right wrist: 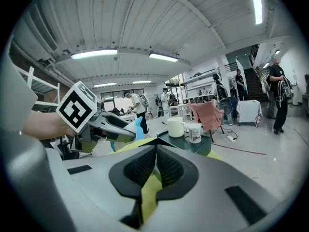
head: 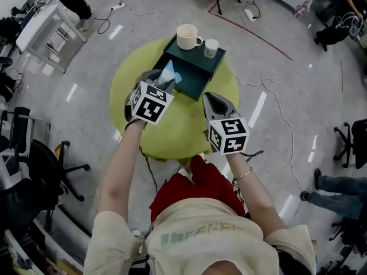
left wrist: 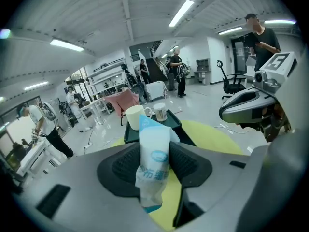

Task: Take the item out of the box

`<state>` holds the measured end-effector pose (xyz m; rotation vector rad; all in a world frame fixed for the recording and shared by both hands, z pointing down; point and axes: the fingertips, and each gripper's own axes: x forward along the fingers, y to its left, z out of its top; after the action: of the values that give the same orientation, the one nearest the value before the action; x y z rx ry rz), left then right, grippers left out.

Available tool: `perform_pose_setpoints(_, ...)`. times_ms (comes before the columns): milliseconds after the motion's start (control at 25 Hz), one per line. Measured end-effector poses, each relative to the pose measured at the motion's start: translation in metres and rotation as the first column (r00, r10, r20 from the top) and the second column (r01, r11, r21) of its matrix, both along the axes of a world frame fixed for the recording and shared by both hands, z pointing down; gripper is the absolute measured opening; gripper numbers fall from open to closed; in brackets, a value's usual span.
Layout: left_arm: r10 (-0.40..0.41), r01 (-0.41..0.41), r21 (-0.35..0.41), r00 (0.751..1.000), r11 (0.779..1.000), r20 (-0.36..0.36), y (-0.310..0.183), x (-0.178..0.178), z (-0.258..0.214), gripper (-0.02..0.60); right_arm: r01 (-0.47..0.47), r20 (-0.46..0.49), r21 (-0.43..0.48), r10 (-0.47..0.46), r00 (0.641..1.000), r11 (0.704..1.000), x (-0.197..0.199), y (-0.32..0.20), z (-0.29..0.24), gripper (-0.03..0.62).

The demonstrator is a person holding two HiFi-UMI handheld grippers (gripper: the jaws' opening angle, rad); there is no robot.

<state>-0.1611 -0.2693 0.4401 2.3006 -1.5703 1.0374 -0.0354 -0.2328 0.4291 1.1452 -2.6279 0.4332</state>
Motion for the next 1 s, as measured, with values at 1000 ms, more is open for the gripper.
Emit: perform_pose_setpoints(1000, -0.113, 0.135, 0.129, 0.98, 0.982, -0.165, 0.081, -0.031, -0.051, 0.198, 0.022, 0.019, 0.068, -0.023, 1.0, 0.997, -0.031, 0.058, -0.031, 0.037)
